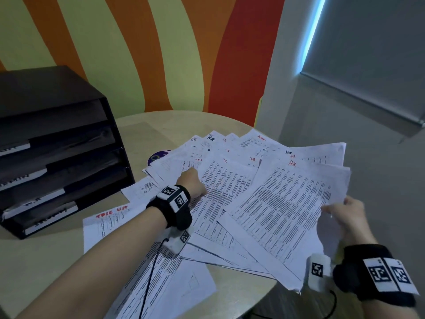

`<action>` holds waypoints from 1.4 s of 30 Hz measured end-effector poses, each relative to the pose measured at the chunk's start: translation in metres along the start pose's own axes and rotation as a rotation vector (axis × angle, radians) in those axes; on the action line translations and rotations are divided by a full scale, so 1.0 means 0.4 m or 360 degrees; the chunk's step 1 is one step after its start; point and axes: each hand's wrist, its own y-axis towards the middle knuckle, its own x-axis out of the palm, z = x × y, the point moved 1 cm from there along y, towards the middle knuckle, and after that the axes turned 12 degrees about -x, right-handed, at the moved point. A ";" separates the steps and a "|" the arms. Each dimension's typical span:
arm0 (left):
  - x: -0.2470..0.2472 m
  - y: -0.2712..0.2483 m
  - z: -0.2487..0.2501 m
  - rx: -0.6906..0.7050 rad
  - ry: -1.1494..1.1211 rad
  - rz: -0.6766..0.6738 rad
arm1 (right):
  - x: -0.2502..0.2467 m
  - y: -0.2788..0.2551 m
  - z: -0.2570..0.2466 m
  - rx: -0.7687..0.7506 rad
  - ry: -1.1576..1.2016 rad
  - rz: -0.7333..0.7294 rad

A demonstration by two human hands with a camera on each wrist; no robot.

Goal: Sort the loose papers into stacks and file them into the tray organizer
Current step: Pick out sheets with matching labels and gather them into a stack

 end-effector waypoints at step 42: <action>-0.271 -0.225 0.122 0.1031 -0.1433 0.0531 | 0.192 -0.110 -0.359 -0.1345 0.0585 -0.0189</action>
